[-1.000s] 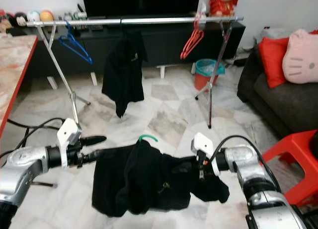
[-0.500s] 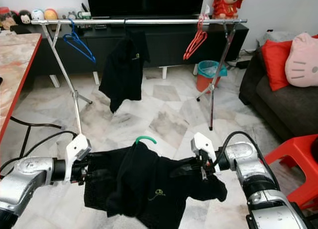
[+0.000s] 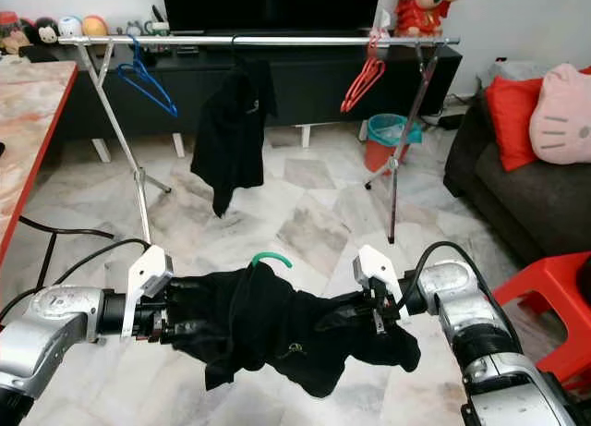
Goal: Hang hanger
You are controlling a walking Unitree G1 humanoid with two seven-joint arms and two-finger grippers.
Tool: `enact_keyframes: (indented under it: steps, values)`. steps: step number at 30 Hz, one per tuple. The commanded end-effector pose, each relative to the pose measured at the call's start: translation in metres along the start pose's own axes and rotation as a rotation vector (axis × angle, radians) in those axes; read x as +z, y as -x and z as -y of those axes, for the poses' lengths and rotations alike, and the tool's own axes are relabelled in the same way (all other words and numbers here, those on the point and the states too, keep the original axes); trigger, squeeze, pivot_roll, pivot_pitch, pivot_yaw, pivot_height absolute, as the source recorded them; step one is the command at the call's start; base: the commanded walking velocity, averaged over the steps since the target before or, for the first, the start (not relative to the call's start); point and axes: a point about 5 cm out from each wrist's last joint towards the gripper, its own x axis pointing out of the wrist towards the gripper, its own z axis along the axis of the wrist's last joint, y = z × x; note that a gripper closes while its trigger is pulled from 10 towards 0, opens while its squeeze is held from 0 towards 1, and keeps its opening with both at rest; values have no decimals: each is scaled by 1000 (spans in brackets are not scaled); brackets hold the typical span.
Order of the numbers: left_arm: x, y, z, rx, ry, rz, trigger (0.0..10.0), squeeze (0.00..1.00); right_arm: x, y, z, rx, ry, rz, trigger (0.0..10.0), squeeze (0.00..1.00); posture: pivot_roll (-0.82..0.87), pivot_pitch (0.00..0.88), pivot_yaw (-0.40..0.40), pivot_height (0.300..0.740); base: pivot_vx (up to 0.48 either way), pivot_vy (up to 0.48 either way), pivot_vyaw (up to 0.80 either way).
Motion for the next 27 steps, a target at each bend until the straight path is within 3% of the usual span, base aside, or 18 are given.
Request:
enact_keyframes:
  steps: [1,3,4,16,27]
  values:
    - [6,-4,-1,-14,-37,-18,10000,1000,5,1,-1,24,28,6,10000,0,68,0,-76,740,0,0,0]
    - [6,-7,-6,28,-74,-23,10000,1000,6,1,-1,26,29,7,10000,0,65,0,-75,740,0,0,0]
    - [5,-10,-9,45,-93,-31,10000,0,8,0,-1,34,32,8,10000,0,64,0,-76,740,0,0,0]
    - [4,-35,-7,16,-81,2,10000,0,12,-6,-5,77,39,15,10000,0,53,0,-85,740,0,0,0]
    - [15,-49,-22,118,-117,100,10000,0,16,-9,-10,120,33,25,10000,0,52,0,-91,740,0,0,0]
